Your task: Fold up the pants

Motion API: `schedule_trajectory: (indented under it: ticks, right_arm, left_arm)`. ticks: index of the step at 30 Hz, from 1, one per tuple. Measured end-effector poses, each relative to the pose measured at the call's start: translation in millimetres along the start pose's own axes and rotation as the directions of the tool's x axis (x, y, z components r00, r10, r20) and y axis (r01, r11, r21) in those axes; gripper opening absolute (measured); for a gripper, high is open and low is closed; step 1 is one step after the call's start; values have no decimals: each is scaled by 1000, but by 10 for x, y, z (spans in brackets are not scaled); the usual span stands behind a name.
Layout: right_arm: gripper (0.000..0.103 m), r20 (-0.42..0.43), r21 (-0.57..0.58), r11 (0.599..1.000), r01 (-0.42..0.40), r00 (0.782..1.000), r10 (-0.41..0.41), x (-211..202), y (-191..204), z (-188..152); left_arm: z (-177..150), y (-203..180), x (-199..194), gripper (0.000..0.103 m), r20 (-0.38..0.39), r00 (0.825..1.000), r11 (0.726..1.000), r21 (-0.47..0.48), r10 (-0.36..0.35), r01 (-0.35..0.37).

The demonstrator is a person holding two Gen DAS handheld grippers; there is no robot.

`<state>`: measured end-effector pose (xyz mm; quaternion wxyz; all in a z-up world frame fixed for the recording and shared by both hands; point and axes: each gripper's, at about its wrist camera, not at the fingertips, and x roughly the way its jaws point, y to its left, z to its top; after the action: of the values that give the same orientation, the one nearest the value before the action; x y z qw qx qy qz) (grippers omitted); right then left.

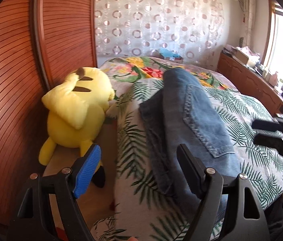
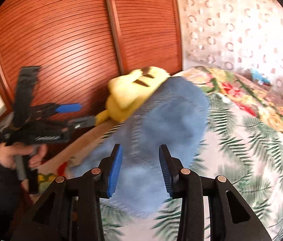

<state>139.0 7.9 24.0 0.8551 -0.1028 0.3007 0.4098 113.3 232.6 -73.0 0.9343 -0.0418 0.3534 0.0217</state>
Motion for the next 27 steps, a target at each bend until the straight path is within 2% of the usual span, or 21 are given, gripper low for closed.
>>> schedule_trajectory:
  ticks: [2, 6, 8, 11, 19, 22, 27]
  right_arm:
    - [39, -8, -5, 999, 34, 999, -34, 143, -75, 61]
    - [39, -40, 10, 999, 42, 998, -42, 294, -291, 193]
    - [44, -52, 11, 999, 40, 998, -40, 401, -374, 289]
    - [49, -69, 10, 999, 45, 997, -45, 615, -486, 442]
    - [52, -101, 16, 999, 47, 994, -45, 1257, -771, 827]
    - [59, -124, 11, 999, 41, 991, -39, 1553, -871, 879]
    - [73, -141, 76, 997, 20, 990, -9, 1834, -1065, 760]
  left_arm:
    - [39, -109, 77, 79, -9, 1000, 1000, 23, -10, 10]
    - [100, -264, 207, 79, -24, 999, 998, 53, -30, 31]
    - [137, -317, 295, 79, -36, 998, 997, 60, -44, 46]
    - [185, -344, 429, 79, -55, 997, 996, 62, -61, 64]
    - [157, -271, 728, 79, -121, 991, 997, 45, -58, 64]
    - [75, -219, 852, 79, -155, 986, 998, 31, -52, 58]
    - [23, -134, 951, 79, -174, 976, 992, -38, -127, 123]
